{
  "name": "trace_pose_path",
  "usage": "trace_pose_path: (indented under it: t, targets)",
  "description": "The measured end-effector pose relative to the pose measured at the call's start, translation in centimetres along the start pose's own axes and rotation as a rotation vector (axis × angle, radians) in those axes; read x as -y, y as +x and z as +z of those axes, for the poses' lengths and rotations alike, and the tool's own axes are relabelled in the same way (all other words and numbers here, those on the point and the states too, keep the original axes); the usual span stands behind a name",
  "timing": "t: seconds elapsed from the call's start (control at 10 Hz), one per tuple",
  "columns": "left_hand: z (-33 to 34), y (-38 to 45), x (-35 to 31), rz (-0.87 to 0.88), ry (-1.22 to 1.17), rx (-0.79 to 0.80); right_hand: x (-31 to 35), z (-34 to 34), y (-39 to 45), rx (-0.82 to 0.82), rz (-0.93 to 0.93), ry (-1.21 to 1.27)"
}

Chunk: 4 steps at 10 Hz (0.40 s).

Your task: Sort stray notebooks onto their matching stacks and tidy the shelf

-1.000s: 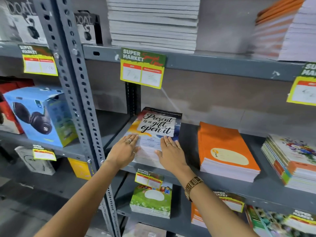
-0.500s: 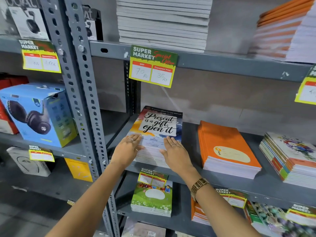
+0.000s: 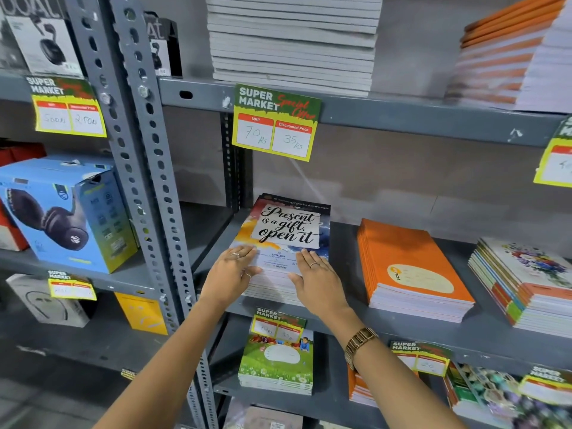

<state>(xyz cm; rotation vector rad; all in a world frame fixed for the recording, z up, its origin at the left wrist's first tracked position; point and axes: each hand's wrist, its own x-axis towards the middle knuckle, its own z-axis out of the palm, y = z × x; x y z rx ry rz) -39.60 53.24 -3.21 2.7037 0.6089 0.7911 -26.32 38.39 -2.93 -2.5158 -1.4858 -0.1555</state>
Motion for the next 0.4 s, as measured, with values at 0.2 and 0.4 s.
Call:
trace_pose_path:
  t: [0.2,0.4]
  targets:
    - [0.2,-0.4,-0.5,-0.014,0.062,0.012,-0.3,0.1,-0.3,-0.022,-0.017,-0.013]
    - [0.3,-0.7,-2.5,0.037,0.197,-0.015,-1.5,-0.7,-1.6,-0.137,-0.055,-0.025]
